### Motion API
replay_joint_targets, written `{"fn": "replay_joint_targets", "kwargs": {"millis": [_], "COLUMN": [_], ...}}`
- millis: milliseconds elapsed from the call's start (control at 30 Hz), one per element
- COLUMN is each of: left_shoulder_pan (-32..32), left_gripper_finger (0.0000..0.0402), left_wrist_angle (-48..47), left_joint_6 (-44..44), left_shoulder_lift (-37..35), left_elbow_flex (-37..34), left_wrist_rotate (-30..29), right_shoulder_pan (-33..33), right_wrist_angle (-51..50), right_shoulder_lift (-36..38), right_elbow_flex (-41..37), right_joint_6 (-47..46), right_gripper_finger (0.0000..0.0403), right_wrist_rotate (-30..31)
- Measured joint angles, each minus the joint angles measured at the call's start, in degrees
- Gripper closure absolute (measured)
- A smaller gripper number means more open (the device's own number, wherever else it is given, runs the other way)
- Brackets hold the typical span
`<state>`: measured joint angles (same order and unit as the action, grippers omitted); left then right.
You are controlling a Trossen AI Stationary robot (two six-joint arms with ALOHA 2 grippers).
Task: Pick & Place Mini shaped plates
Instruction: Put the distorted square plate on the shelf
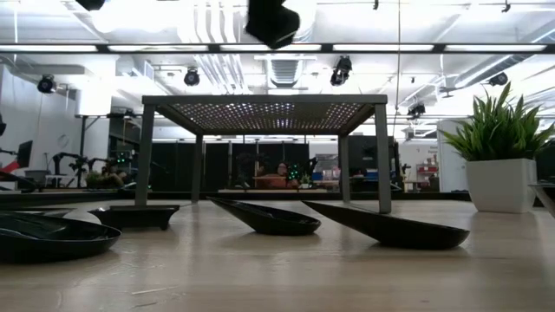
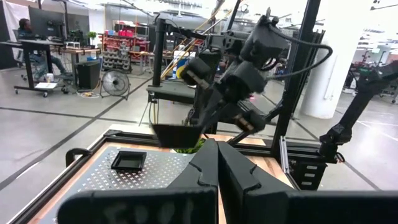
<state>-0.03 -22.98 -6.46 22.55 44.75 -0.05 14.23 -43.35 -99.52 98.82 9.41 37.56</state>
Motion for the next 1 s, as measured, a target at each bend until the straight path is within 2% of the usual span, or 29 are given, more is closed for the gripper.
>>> {"fn": "replay_joint_targets", "kwargs": {"millis": [133, 300, 500, 667, 733, 1000], "left_shoulder_pan": [0.0, 0.0, 0.0, 0.0, 0.0, 0.0], "left_gripper_finger": [0.0401, 0.0401, 0.0401, 0.0401, 0.0401, 0.0401], "left_wrist_angle": [0.0, 0.0, 0.0, 0.0, 0.0, 0.0], "left_joint_6": [0.0, 0.0, 0.0, 0.0, 0.0, 0.0], "left_shoulder_lift": [0.0, 0.0, 0.0, 0.0, 0.0, 0.0], "left_elbow_flex": [0.0, 0.0, 0.0, 0.0, 0.0, 0.0], "left_wrist_rotate": [0.0, 0.0, 0.0, 0.0, 0.0, 0.0], "right_shoulder_pan": [-2.8, -6.1, -10.1, -12.3, -12.8, -13.8], "right_wrist_angle": [-2.1, -12.0, -19.1, -25.0, -26.6, -30.2], "right_shoulder_lift": [-6.1, -12.9, -19.7, -25.0, -26.8, -29.7], "right_elbow_flex": [6.9, 16.9, 26.9, 34.1, 36.2, 35.5], "right_joint_6": [4.0, 3.4, 2.7, 2.6, 2.6, 2.6], "right_gripper_finger": [0.0395, 0.0395, 0.0395, 0.0395, 0.0395, 0.0394], "right_wrist_rotate": [-0.4, -0.9, -7.8, -7.9, -7.9, -5.3]}}
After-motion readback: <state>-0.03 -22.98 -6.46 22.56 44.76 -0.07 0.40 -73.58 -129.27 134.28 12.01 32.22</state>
